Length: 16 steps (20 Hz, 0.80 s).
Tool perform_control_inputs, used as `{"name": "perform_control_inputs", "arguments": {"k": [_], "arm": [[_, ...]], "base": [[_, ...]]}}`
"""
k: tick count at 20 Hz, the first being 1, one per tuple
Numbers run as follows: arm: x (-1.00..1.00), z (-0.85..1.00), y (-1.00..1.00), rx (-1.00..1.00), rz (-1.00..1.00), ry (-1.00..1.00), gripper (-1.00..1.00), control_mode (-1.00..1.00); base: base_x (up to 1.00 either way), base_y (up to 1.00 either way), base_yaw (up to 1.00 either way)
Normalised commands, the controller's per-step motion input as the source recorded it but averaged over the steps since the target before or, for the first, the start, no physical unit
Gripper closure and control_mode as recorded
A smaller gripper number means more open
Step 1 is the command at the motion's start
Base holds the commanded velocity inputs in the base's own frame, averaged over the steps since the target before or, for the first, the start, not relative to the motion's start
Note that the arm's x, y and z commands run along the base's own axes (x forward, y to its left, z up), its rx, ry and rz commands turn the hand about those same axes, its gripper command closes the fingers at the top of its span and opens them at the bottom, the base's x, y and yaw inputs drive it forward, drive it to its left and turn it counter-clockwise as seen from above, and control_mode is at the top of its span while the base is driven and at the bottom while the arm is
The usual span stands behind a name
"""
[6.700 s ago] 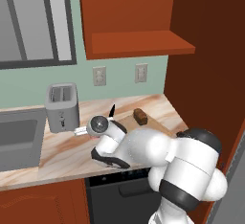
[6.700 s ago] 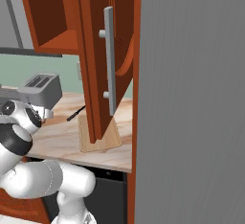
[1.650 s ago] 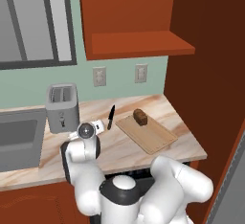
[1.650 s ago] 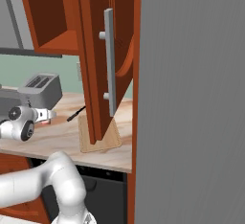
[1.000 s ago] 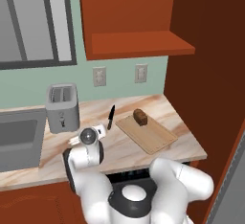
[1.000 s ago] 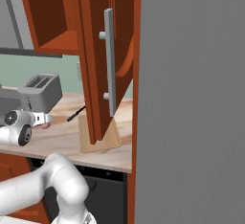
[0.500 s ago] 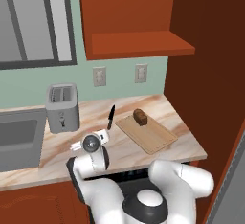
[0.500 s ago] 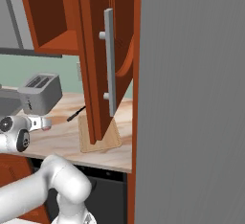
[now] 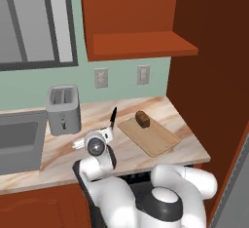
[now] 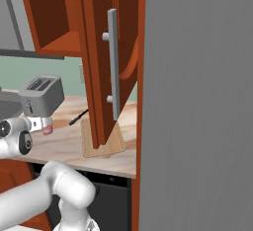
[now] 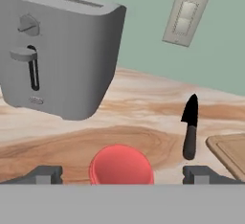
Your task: Pick the bread, place it on the cutting board, pick the jam, place it on the counter, and close the cabinet.
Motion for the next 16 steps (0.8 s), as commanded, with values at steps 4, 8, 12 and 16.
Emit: {"name": "perform_control_inputs", "arguments": {"k": [4, 8, 12, 16], "arm": [[0.00, 0.52, -0.12, 0.05, -0.03, -0.02, -1.00, -1.00], [0.00, 0.61, -0.10, 0.09, -0.05, 0.00, -1.00, -1.00], [-0.06, 0.64, -0.09, 0.07, -0.06, 0.00, -1.00, -1.00], [-0.22, 0.63, -0.10, 0.05, -0.06, 0.00, -1.00, -1.00]], "base": [[0.00, 0.00, 0.00], [0.00, 0.00, 0.00], [0.00, 0.00, 0.00], [0.00, 0.00, 0.00]]}}
